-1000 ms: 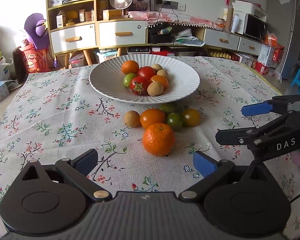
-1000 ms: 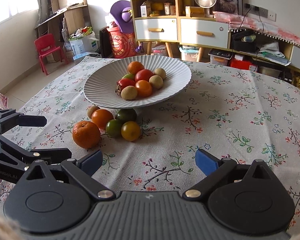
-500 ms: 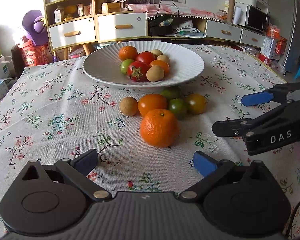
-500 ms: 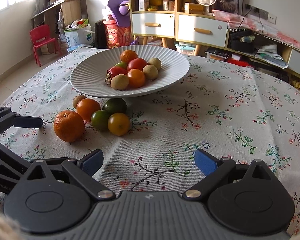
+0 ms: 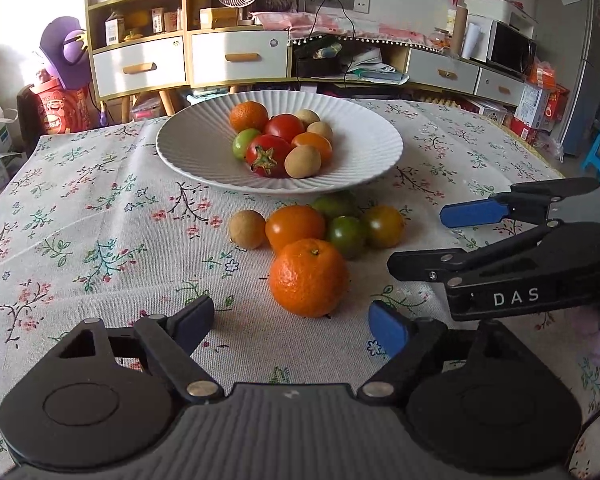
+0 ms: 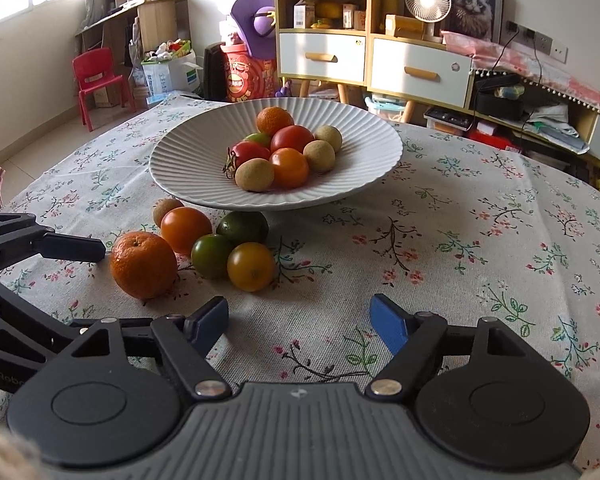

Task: Organize fruits
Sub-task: 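Grasp another orange mandarin with the left tool while the right tool grasps a yellow tomato, then carry the mandarin and yellow tomato over the white plate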

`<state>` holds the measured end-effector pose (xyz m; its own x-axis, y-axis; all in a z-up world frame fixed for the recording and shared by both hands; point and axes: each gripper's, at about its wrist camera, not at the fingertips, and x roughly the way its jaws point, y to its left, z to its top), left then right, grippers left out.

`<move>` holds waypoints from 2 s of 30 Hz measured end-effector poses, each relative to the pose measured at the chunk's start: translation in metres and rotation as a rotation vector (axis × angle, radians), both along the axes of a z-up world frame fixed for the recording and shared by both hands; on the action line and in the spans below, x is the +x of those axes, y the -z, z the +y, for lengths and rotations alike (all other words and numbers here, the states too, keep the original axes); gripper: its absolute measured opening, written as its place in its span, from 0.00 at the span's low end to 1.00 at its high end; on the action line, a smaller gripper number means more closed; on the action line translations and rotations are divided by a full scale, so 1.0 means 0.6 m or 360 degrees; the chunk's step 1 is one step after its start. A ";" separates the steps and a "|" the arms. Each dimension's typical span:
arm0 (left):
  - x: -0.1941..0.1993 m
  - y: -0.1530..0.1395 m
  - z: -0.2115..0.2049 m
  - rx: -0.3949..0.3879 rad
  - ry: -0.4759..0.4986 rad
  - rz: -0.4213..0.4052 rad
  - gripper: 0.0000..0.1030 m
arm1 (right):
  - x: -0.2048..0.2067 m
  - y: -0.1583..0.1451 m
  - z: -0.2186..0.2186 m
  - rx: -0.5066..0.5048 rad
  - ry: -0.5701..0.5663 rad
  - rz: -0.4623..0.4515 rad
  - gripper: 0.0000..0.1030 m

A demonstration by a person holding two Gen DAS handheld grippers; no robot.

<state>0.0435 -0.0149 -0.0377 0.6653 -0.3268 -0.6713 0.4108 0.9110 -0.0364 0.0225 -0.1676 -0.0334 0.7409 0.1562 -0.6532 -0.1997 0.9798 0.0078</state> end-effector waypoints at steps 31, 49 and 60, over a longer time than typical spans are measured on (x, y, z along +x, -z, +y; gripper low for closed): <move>0.020 -0.023 0.015 -0.0305 -0.0060 0.0161 0.37 | 0.012 -0.008 0.020 0.0036 -0.0096 -0.0023 0.22; 0.019 -0.080 0.020 -0.0367 0.0039 0.0038 0.37 | 0.006 -0.065 -0.002 0.0203 0.0015 -0.0034 0.22; 0.091 -0.098 0.034 -0.0241 -0.0057 -0.0063 0.37 | 0.041 -0.074 -0.021 0.0179 0.0084 -0.0068 0.22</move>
<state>0.0984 0.0055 0.0213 0.7032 -0.3977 -0.5894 0.3817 0.9105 -0.1589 0.0470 -0.1801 0.0111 0.7766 0.1868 -0.6016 -0.1503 0.9824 0.1111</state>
